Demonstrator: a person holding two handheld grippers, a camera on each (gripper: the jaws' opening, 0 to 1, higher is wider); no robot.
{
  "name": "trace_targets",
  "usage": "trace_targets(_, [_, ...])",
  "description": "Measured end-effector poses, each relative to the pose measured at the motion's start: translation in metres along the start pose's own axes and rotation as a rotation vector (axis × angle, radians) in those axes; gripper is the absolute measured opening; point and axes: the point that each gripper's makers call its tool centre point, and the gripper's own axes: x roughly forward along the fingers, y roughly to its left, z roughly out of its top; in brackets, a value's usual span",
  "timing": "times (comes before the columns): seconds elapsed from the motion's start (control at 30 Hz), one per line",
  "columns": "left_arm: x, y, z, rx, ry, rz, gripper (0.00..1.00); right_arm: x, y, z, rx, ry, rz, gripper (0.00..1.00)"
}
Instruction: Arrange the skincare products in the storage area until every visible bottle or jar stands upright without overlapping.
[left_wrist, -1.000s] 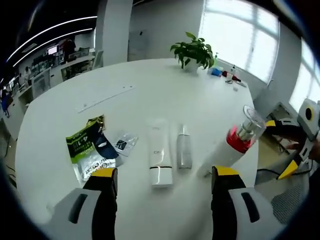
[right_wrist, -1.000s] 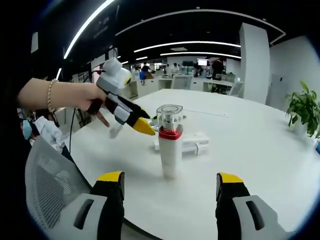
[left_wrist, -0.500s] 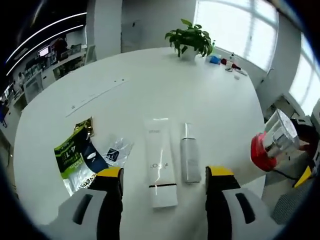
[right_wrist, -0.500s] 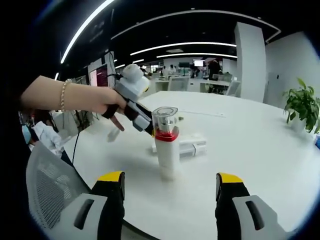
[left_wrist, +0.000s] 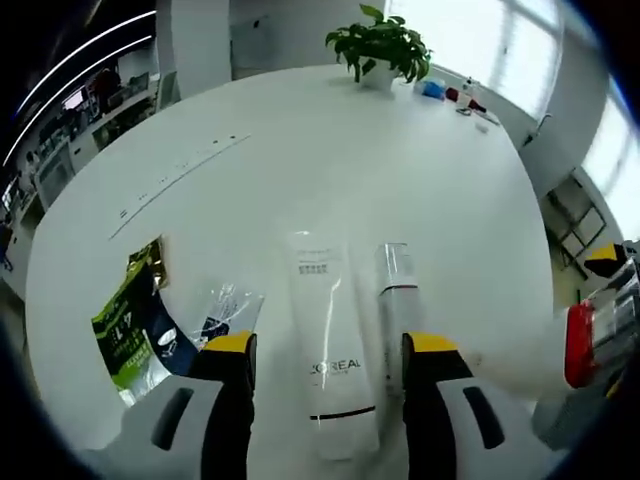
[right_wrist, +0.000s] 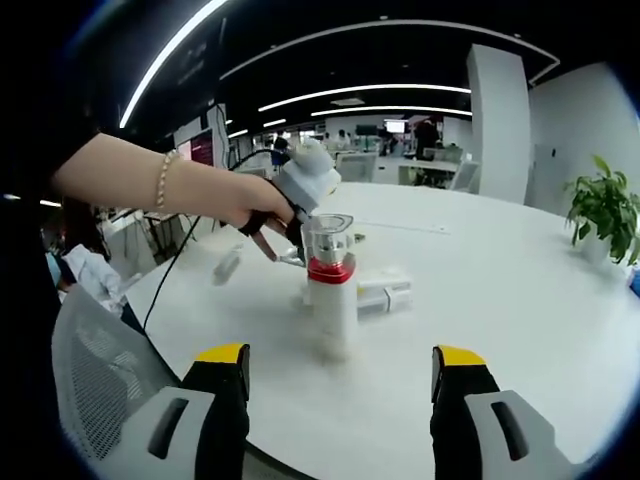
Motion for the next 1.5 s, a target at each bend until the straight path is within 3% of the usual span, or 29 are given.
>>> trace_targets(0.27, [0.020,0.013,0.002,-0.012,0.048,0.007,0.51,0.000,-0.002,0.001,0.003,-0.007,-0.004,0.79])
trace_targets(0.7, [0.035,0.000,0.004,0.002,0.119,0.016,0.45,0.000,-0.003,0.002,0.014,-0.015,-0.008,0.78])
trace_targets(0.9, [0.039,0.011,0.003,0.057,0.153,0.052,0.42,0.000,-0.003,0.003,0.015,-0.017,-0.007,0.78])
trace_targets(1.5, [0.039,0.007,0.007,0.046,0.137,0.049,0.37,0.000,-0.003,0.001,0.012,-0.012,-0.004,0.78])
